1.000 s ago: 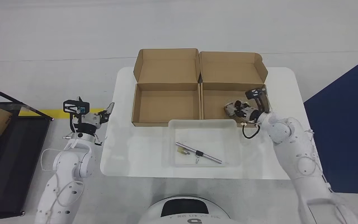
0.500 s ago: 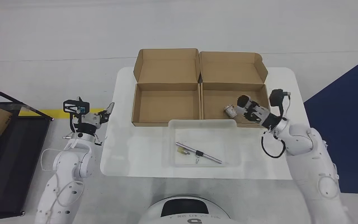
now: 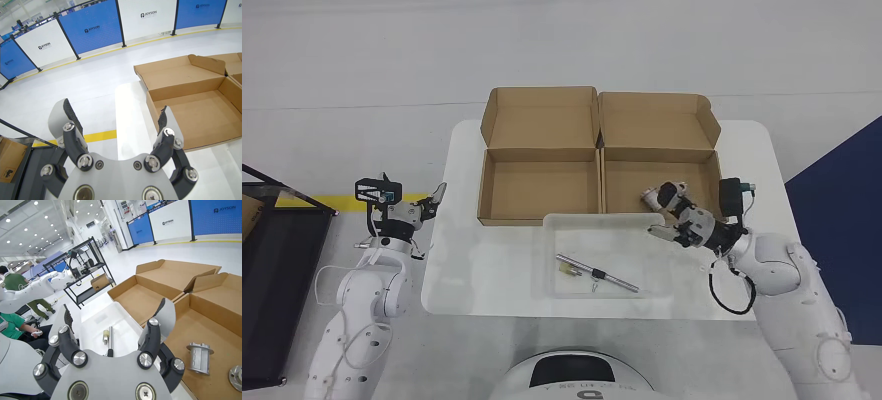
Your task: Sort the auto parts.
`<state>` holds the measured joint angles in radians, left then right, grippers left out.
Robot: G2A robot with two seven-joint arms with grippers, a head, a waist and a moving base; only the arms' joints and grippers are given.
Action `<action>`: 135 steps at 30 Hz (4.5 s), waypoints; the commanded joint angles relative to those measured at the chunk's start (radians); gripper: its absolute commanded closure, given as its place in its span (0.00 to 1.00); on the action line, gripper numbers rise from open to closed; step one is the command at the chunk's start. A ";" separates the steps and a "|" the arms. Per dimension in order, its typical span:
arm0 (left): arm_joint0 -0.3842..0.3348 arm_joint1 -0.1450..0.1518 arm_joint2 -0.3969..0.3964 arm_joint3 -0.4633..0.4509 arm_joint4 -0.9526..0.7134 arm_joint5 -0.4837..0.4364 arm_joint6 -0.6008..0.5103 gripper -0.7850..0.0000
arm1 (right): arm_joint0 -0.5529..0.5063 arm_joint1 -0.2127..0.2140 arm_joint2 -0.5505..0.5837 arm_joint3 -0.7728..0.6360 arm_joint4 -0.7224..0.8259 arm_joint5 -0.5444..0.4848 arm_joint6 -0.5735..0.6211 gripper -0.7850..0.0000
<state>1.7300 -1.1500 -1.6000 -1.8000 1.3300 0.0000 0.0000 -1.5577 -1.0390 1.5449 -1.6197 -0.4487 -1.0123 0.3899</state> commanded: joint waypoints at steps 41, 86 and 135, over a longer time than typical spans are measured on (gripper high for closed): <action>0.000 0.000 0.000 0.000 0.000 0.000 0.000 0.00 | 0.122 -0.025 -0.454 -0.218 -0.682 0.314 0.519 0.55; 0.000 0.000 0.000 0.000 0.000 0.000 0.000 0.00 | 0.273 -0.052 -0.659 -0.085 -0.765 0.504 0.680 0.83; 0.000 0.000 0.000 0.000 0.000 0.000 0.000 0.00 | 0.240 -0.018 -0.569 -0.140 -0.759 0.539 0.681 1.00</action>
<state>1.7300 -1.1500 -1.6000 -1.8000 1.3300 0.0000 0.0000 -1.3242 -1.0551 0.9827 -1.7670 -1.2094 -0.4737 1.0655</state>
